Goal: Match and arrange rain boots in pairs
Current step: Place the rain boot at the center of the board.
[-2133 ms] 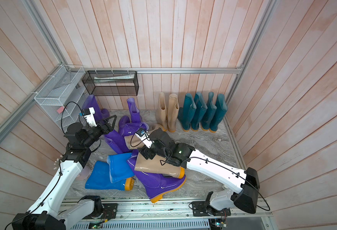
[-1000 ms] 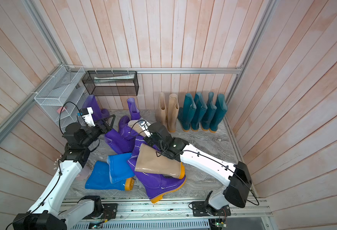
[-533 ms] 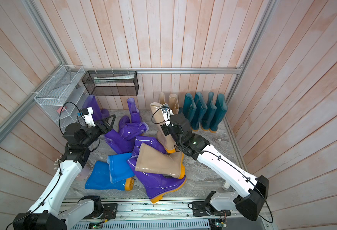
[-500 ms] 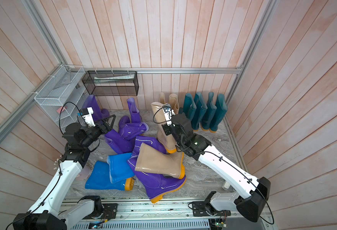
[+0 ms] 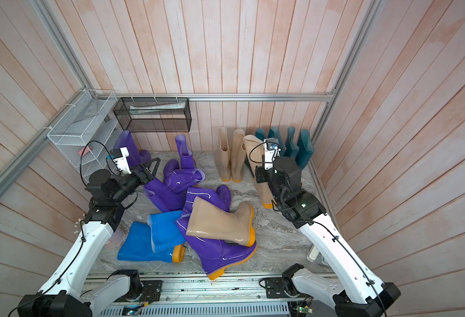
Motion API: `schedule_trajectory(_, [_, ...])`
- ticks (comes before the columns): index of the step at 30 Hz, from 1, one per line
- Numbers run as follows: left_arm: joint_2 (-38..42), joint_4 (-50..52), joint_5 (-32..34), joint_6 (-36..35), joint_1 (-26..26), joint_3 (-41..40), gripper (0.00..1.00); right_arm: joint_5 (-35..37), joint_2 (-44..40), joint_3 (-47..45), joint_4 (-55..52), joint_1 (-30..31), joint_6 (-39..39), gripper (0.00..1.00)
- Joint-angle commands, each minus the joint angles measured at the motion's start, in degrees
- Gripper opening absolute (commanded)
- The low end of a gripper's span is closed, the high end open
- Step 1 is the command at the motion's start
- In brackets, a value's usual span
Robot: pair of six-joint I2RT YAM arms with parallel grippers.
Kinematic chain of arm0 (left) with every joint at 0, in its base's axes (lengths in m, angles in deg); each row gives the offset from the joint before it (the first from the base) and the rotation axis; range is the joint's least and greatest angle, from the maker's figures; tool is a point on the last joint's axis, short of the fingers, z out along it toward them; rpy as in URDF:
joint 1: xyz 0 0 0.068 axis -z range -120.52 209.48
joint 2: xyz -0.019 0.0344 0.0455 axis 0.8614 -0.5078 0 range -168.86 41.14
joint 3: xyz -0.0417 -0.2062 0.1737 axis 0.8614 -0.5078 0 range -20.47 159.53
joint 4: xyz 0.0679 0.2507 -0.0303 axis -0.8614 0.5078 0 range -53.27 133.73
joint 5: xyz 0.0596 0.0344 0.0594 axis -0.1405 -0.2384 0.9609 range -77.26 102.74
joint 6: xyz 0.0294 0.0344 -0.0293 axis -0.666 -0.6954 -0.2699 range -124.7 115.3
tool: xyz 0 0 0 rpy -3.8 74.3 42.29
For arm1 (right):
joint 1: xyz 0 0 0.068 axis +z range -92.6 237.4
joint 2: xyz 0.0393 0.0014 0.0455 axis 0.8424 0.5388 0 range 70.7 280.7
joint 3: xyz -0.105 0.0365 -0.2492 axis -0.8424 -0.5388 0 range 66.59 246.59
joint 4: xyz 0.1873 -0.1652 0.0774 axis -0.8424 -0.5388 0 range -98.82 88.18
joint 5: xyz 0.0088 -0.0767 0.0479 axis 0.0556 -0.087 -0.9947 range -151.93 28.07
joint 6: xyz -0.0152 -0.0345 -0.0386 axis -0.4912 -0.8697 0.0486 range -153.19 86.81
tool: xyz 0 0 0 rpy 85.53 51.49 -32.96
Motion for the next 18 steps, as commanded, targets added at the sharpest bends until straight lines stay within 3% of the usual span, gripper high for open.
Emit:
schedule_trajectory(1, [0.5,-2.2,-1.8,1.6,-0.2,-1.4,0.82,-1.8,-1.8,-2.1,1.8,-4.4,3.7,0.00])
schedule_trajectory(8, [-0.9,-4.0,-3.9,3.4,0.4,-1.9,0.82,-9.7,0.9,-6.1,5.8,-15.2,5.7,0.00])
schedule_trajectory(18, [-1.1,-4.1,-4.2,3.4,0.4,-1.8,0.82,-19.7,3.5,-7.4,9.1,-25.7,2.5,0.00])
